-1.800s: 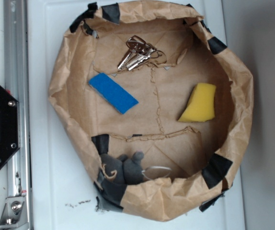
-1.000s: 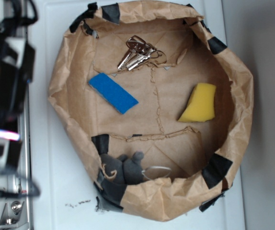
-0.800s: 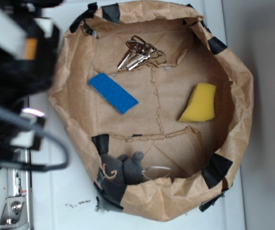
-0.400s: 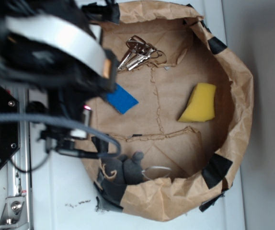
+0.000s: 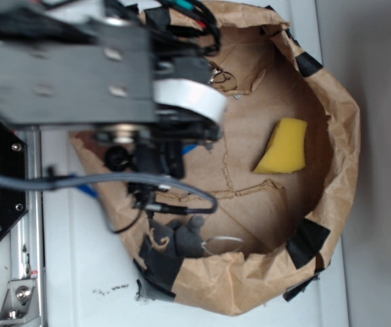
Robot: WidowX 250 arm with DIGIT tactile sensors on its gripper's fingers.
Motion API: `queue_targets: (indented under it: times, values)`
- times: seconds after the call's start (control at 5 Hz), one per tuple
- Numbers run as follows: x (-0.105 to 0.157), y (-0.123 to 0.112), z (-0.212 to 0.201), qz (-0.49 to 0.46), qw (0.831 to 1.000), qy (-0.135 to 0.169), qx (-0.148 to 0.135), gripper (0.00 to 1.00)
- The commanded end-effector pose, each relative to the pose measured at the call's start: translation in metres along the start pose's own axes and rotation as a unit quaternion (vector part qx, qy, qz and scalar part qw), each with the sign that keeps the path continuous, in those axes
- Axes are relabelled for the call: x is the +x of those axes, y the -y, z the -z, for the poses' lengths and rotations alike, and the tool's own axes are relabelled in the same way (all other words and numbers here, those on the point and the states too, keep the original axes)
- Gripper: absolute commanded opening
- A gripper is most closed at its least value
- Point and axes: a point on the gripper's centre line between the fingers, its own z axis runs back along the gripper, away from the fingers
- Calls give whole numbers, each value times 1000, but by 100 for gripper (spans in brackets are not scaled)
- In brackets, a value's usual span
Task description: Grab the silver keys.
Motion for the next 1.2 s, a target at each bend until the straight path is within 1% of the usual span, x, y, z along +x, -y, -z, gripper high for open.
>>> queue_targets:
  times: [0.0,0.6,0.8,1.0]
  values:
    - [7,-10,-12,-16,1000,25,10,100]
    - [7,-10,-12,-16,1000,25,10,100]
    - [17,-20,1,-28,999,33,10,100]
    - [22,-27,9,-34,999,29,17,100]
